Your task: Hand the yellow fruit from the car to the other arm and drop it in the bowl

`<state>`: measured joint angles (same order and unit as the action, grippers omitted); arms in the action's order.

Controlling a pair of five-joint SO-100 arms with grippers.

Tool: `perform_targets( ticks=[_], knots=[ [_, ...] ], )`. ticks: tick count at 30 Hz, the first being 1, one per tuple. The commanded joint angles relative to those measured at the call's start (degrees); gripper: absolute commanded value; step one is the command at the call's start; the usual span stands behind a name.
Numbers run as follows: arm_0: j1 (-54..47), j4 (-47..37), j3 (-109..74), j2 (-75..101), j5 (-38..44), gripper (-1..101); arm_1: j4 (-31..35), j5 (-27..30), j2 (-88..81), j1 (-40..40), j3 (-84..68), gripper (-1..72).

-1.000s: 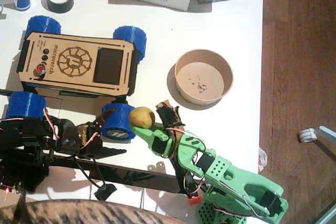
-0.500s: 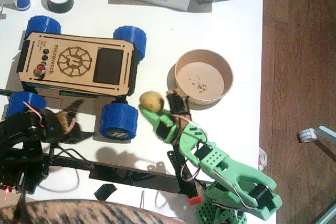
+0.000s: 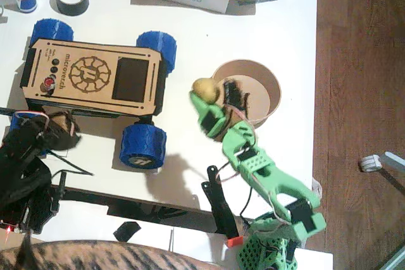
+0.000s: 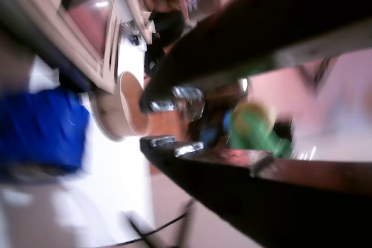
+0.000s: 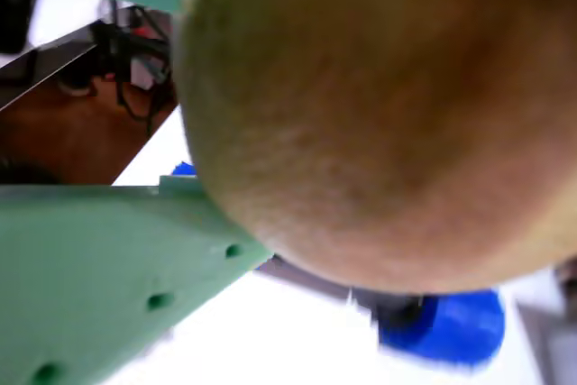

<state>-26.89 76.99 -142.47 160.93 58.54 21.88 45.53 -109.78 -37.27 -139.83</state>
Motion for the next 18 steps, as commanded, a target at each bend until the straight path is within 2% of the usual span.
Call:
perform_targets(
  ticks=[1, 5, 11, 14, 18],
  knots=[
    [6.9, 0.3, 0.7, -3.8, -6.4, 1, -0.4, -0.7, 0.4, 2.5, 4.6, -0.1],
    [15.1, 3.4, 0.6, -6.4, -8.7, 0, -0.5, 0.0, 1.6, 4.9, 5.6, -0.2],
    [26.0, 10.0, 0.7, 8.3, -14.2, 0, -3.1, -1.0, 3.7, 7.5, 7.2, -0.2],
    [27.9, 11.4, 0.6, 7.9, -17.4, 0, -6.2, -2.5, 4.0, 8.7, 8.6, -0.2],
    [28.1, 11.4, 0.6, 7.6, -19.2, 0, -14.9, -8.0, 3.9, 10.5, 12.8, -0.2]
  ],
)
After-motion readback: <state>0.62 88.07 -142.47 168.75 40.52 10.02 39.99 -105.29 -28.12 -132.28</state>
